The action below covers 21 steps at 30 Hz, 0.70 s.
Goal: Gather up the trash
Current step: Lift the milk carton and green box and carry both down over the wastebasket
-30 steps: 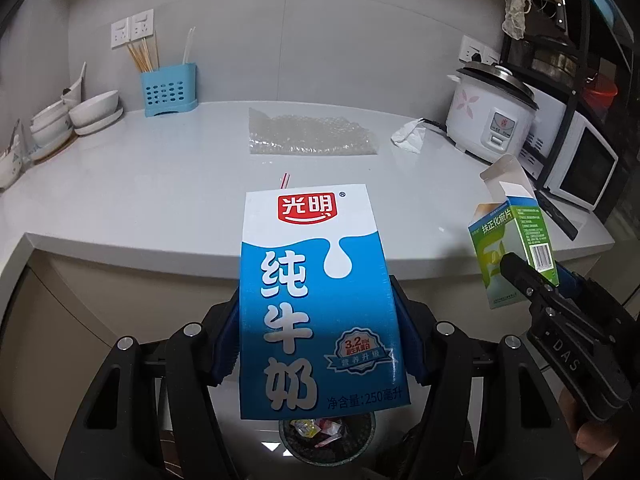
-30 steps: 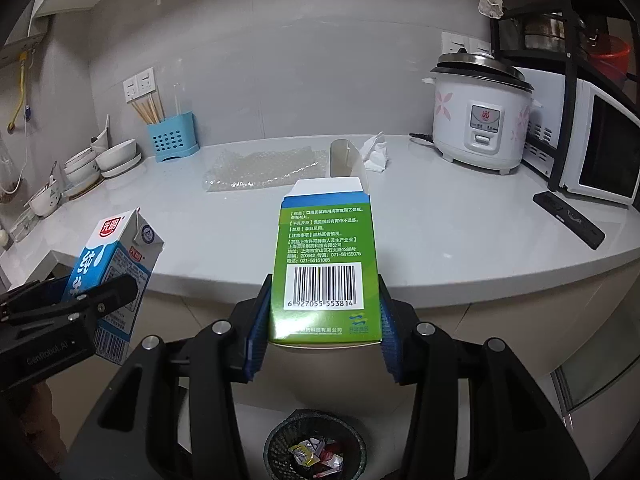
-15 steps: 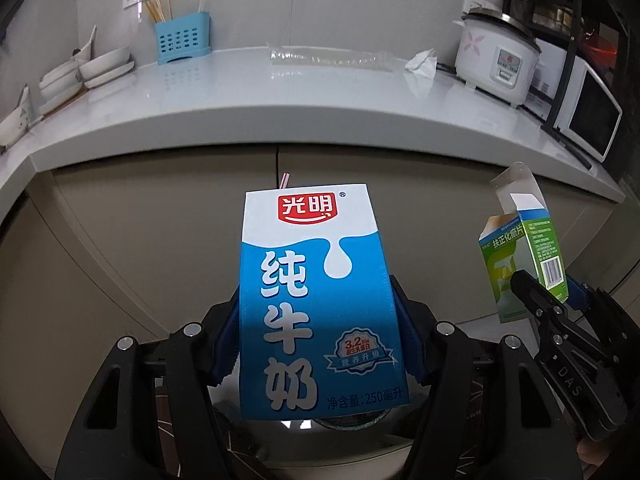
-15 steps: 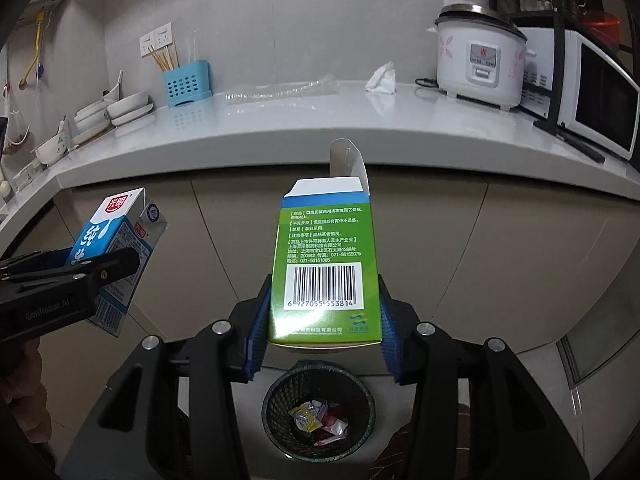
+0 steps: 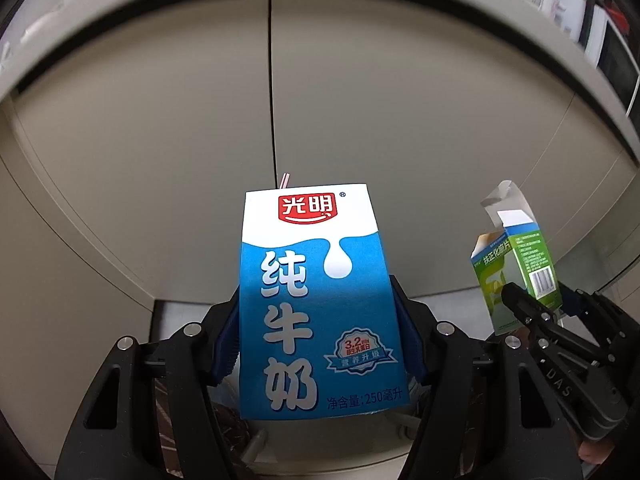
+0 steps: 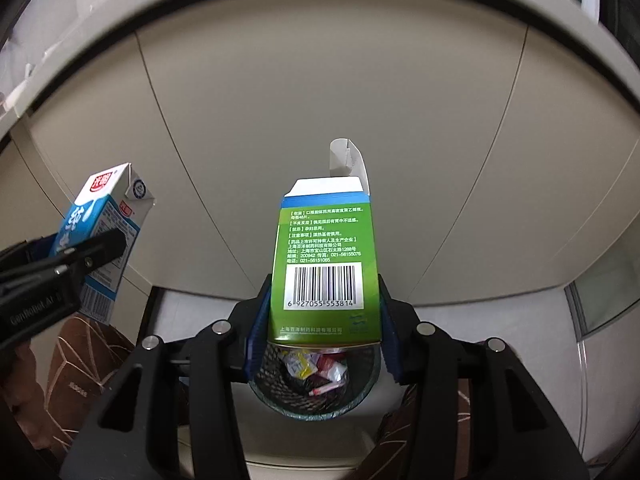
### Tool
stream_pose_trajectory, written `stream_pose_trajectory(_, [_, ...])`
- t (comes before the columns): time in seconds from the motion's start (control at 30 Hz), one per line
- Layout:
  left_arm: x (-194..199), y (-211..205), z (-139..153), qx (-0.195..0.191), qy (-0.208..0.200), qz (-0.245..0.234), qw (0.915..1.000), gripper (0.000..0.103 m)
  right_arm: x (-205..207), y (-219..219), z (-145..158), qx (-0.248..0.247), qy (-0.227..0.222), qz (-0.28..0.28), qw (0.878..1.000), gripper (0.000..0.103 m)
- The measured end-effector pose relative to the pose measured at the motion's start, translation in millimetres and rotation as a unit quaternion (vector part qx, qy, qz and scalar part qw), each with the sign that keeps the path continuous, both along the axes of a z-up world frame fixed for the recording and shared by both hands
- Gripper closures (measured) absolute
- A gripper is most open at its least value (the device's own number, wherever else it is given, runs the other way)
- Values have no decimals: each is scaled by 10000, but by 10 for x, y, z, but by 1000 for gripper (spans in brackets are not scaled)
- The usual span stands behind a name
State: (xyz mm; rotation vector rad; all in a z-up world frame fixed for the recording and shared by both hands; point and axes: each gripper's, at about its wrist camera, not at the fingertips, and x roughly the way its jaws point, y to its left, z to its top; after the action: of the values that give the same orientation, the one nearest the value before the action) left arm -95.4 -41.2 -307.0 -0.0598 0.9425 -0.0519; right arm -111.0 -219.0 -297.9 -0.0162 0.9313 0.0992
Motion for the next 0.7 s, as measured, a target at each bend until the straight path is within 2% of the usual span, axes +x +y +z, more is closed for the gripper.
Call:
stream_pose_trajectory(0.27, [270,-56,-846,-56,533,-124,9985,40,276,58,-784,-39,742,8,9972,59])
stream_pose_trajectory(0.4, [362,-91,-1251,-168,814,-188,9964,40,369,92,-1164,-232,1062,-40,9941,59])
stream_pose_trajectory(0.6, [493,-183,-1739,-203,1104,-396,9929,40,548,16,-1558,-166,1575,-251,9871,59])
stream_pose_trajectory(0.7, [634,-207,-2052,-190,1394,-380,9893,40,623,39,-1721,-150,1741,-266,9843,59])
